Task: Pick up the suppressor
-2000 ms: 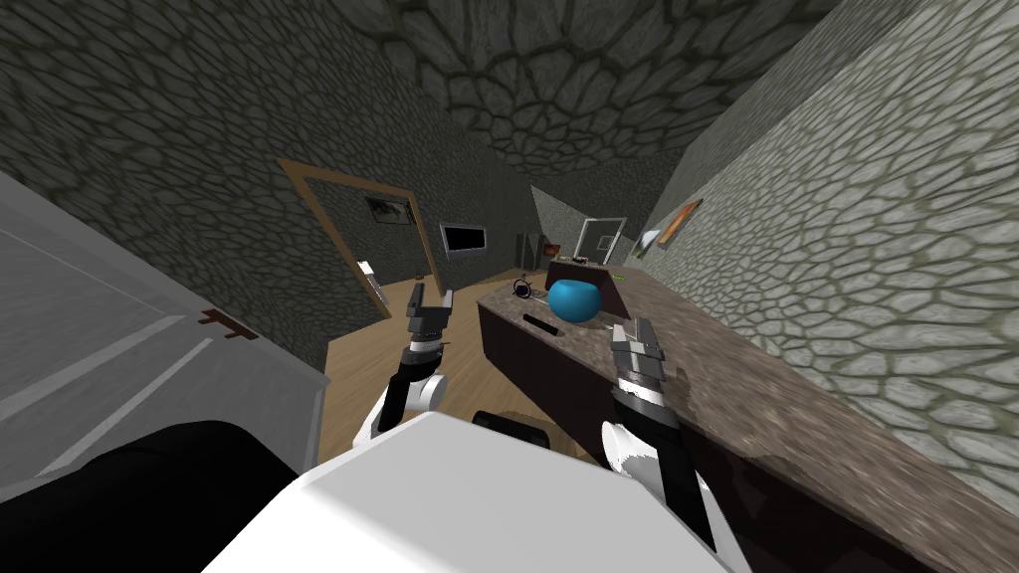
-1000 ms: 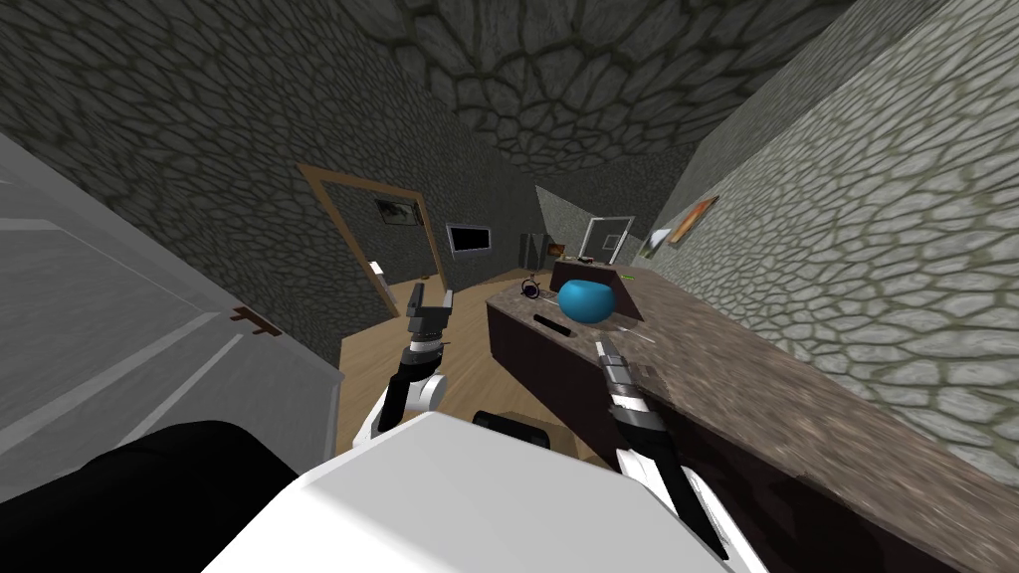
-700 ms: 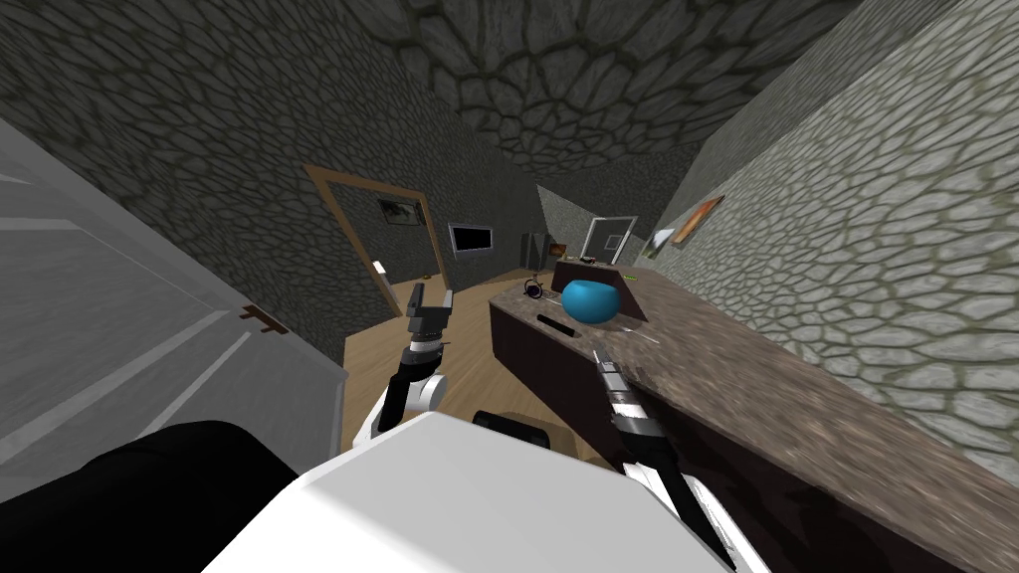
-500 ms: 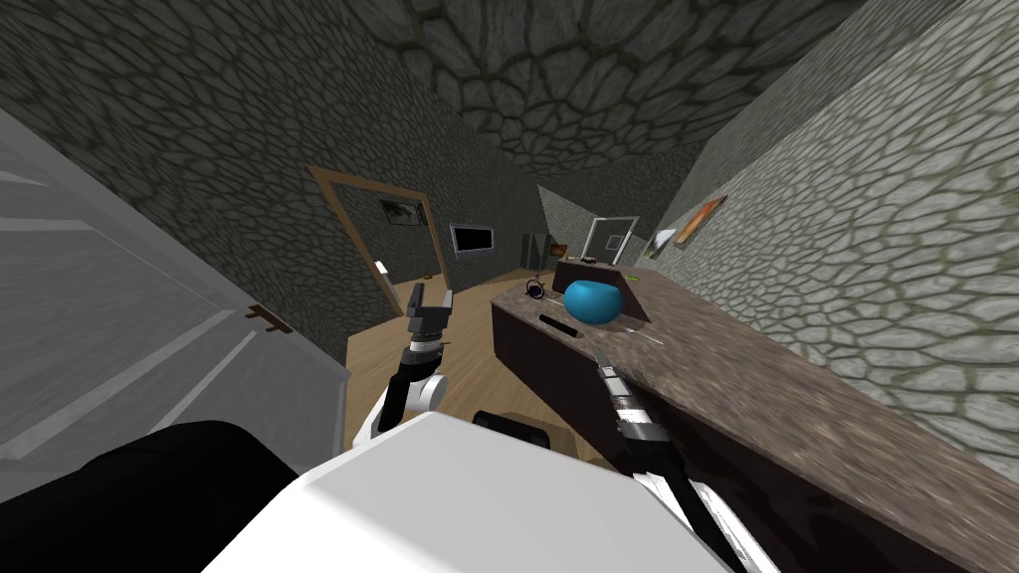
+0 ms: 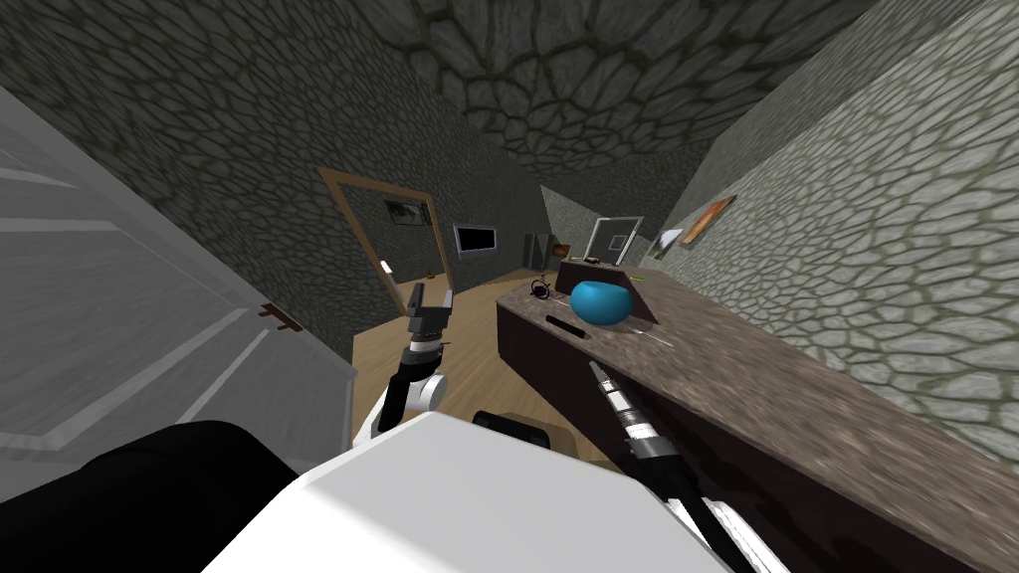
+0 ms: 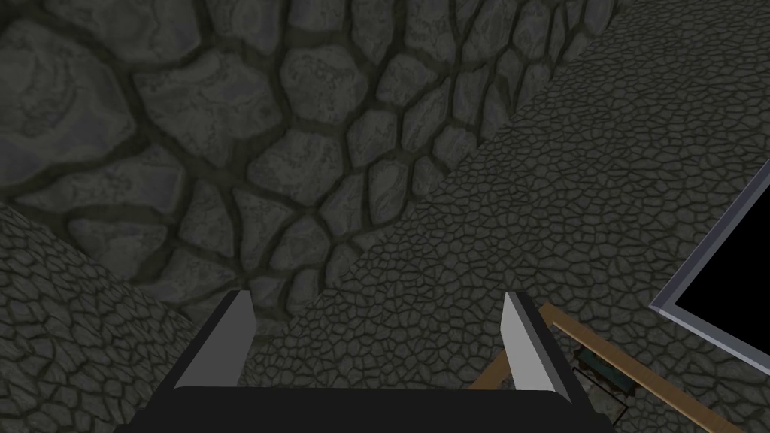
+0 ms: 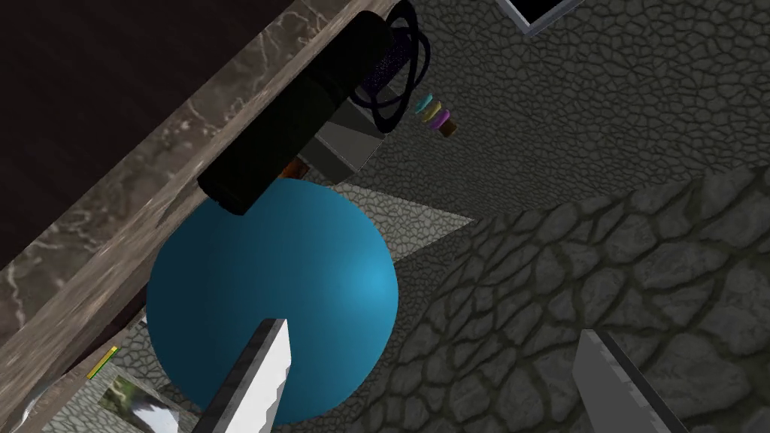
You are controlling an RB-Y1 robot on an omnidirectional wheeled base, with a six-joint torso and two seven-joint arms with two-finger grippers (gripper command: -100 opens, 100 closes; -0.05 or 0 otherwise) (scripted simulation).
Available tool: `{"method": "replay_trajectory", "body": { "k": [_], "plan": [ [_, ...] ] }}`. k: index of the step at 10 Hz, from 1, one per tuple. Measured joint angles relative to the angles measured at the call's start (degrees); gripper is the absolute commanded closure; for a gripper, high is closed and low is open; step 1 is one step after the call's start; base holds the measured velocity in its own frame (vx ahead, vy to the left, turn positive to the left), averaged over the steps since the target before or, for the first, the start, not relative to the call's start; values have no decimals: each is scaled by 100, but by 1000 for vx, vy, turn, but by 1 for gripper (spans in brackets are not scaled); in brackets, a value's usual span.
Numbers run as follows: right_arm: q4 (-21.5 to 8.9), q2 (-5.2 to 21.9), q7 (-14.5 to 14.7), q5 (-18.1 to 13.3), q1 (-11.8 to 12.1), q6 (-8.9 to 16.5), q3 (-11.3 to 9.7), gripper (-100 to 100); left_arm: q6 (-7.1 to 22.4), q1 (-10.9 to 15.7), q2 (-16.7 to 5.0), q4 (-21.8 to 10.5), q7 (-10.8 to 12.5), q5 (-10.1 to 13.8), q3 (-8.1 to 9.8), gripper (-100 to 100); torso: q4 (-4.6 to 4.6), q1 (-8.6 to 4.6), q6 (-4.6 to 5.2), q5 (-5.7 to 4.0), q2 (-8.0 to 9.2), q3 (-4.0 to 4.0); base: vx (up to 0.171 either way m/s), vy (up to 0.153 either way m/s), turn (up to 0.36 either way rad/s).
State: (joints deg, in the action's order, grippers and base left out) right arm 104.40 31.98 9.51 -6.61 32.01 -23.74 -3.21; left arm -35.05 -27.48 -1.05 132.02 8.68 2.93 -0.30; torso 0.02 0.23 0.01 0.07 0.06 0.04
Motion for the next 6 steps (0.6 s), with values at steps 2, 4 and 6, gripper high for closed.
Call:
{"method": "replay_trajectory", "body": {
  "k": [2,4,6],
  "plan": [
    [-342,344,78,-72,17,20,-77,-100,0,0,0,0,0,0,0,0,1,4,1,2,2,2,-14,92,31],
    [-566,677,172,-158,116,88,-157,-100,0,0,0,0,0,0,0,0,0,6,0,2,-1,0,-9,91,27],
    [-836,993,273,-244,217,42,-225,-100,0,0,0,0,0,0,0,0,0,4,0,1,-1,0,-10,53,8]
  ]
}}
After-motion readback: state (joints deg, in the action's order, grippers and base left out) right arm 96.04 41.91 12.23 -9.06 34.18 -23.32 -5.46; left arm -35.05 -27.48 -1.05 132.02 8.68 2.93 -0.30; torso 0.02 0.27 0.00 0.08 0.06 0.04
